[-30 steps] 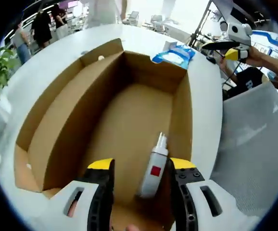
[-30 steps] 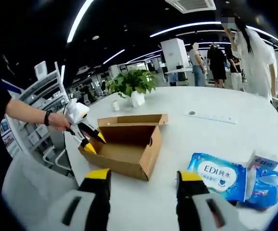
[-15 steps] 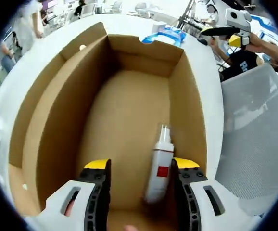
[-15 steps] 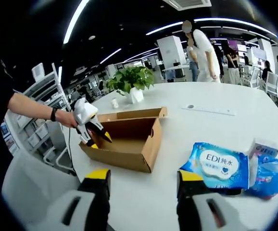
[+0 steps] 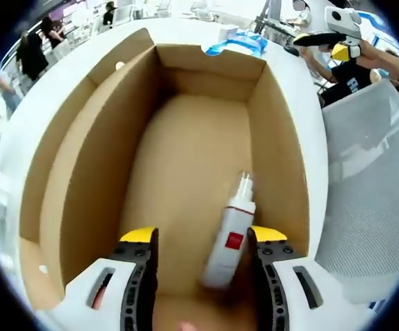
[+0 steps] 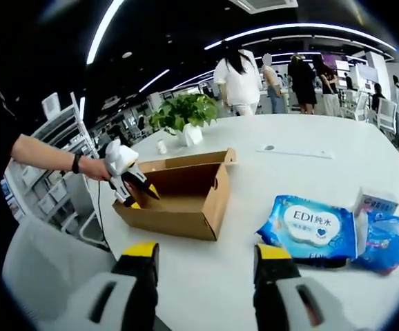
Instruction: Operate the shoe box by opening the lid, removing the specified soft item, and placing it in the target area until the item is outside and the box remains undamaged.
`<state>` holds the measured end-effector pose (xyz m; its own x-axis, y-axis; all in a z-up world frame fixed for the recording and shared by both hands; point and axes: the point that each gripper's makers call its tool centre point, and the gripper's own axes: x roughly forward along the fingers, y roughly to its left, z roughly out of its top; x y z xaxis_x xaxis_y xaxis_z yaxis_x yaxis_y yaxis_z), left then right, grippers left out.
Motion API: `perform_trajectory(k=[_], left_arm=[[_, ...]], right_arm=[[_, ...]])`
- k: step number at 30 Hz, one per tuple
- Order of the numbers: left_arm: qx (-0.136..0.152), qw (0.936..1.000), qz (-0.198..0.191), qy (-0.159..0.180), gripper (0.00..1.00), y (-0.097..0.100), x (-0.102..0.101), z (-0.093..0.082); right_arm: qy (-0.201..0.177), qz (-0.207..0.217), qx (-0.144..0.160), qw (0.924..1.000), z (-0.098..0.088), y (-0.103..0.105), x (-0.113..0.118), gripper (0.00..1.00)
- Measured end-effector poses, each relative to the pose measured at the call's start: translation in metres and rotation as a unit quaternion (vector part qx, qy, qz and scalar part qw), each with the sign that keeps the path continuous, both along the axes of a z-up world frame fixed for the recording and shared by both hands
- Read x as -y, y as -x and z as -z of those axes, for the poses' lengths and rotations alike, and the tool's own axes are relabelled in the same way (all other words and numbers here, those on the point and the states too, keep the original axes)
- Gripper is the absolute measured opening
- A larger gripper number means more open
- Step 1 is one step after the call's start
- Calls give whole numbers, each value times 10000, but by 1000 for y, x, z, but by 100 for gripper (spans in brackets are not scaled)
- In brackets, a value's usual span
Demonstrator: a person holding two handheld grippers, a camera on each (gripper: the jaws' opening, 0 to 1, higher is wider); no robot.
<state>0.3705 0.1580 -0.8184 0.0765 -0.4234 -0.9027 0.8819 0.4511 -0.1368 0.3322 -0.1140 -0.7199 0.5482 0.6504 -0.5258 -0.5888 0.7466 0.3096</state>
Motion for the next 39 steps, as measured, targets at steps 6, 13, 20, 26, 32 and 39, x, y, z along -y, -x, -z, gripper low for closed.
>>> perform_trajectory(k=[6,13,20,26,32,39], left_arm=[[128,9993,352,-11,49,5,2,2],[149,9980,605,-106,43,10,11,8],[143,9942,1064,-112,22,19,18,14],[264,9943,1026,-88,20,19,17,17],[490,9956,794,16,19,14,13,12],[770,9952,588,143,19,5,11,-4]], right_arm=[[-44,76,-33,10000,2,4,2,53],[-27,95,-82,9999,4,10,3,53],[-88,127,-116,9998,2,18,0,53],[-101,97,-164,9998,5,21,-2,53],[-109,-9,-226,9997,8,24,-7,53],[-169,-77,-274,9995,8,20,-14,53]])
